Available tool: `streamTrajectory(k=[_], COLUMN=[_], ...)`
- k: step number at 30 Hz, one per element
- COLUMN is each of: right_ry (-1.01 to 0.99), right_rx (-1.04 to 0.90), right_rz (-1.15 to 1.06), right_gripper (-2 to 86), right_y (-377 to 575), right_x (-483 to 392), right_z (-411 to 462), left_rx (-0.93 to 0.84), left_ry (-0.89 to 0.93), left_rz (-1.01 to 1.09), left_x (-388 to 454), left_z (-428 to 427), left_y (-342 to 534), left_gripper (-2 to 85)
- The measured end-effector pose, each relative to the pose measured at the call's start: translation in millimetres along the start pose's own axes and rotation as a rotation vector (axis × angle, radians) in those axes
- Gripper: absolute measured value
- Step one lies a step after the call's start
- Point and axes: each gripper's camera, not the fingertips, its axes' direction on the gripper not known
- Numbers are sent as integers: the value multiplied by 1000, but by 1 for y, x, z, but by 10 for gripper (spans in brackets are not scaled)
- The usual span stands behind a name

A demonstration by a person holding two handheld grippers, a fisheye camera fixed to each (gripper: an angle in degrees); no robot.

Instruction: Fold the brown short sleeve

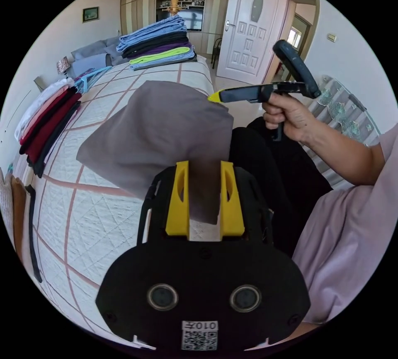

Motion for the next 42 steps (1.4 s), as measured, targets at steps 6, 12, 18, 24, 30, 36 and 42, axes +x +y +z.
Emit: streamTrajectory(k=[6,12,18,24,30,36,42], right_ry=[-74,-174,-41,-46,3,83,66], right_rx=[-49,-103,72,5,-150,-119,25], right_rz=[5,59,-12,-153,-107,-151,-171], right_gripper=[22,18,28,34,20,30,36], right_y=[-9,5,-9,-52,-60,-56,10], right_x=[-9,12,-12,-56,-47,-54,-60], right_z=[1,21,-31,-12,46,30,-32], left_rx=[38,41,184,149,-9,108,194], left_ry=[49,258,18,22,29,-42,174], left_rz=[-31,-16,-85,-265,-368,-452,-565], left_x=[-4,-16,-59,-130,-156,-140,-86], left_z=[-2,-10,-61,-34,22,-30,-72], left_y=[23,30,40,45,54,93,173], left_gripper=[105,103,101,105,108,131,139])
